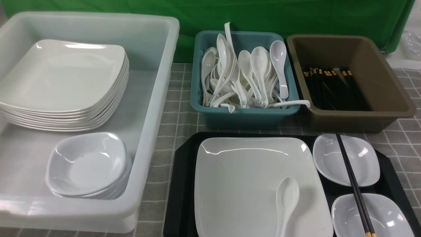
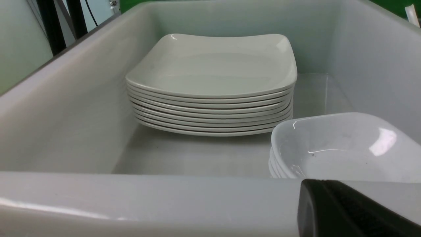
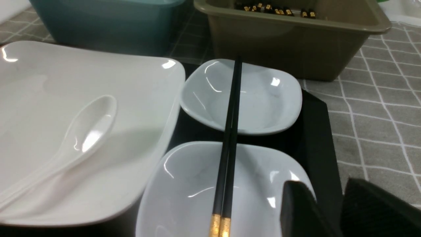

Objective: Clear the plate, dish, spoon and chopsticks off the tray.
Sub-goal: Use the right arm to grab a pair of chopsticks from the plate

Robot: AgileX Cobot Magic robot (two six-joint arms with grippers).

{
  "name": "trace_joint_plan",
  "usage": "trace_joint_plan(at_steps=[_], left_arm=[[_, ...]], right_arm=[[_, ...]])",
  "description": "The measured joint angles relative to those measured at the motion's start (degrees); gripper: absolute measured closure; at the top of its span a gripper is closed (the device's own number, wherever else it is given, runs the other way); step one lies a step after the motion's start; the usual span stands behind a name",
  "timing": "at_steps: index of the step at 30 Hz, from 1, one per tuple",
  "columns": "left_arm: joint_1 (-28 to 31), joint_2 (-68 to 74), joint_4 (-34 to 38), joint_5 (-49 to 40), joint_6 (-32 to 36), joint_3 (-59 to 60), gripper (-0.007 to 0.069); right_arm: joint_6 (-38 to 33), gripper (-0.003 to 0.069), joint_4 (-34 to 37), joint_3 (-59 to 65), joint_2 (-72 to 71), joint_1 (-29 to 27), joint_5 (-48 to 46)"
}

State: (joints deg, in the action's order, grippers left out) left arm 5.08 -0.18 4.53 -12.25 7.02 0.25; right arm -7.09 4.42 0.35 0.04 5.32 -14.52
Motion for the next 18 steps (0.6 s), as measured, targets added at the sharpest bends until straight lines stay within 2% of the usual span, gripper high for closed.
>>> trace_joint_plan(at_steps=[1,4,9,11,14,17,18], left_arm=[[0.0,0.0,0.3,0.4,-0.4,0.1,0.0613],[-0.1,0.0,13.1,7.5,-7.5,0.2,0.0613],[-0.1,0.0,23.2,17.9,-14.0,0.2,0.0613],[-0.1,0.0,23.8,20.2,-16.5,0.2,0.0613],[-0.3,0.0,23.2,18.0,-19.1,-1.8,0.0613],[-2.0,1.2,16.8,8.7,-18.3,-9.4,0.0613],[-3.1,3.5,14.7,3.5,-15.8,-13.8,0.0613]], right_arm=[[0.0,0.0421,0.0,0.0,0.0,0.0,0.0],[0.0,0.0421,0.0,0.0,0.0,0.0,0.0],[0.0,0.0421,0.0,0.0,0.0,0.0,0.0],[0.0,0.0421,0.0,0.0,0.0,0.0,0.0],[0.0,0.0421,0.0,0.0,0.0,0.0,0.0],[0.0,0.0421,0.0,0.0,0.0,0.0,0.0],[0.0,0.0421,0.0,0.0,0.0,0.0,0.0]])
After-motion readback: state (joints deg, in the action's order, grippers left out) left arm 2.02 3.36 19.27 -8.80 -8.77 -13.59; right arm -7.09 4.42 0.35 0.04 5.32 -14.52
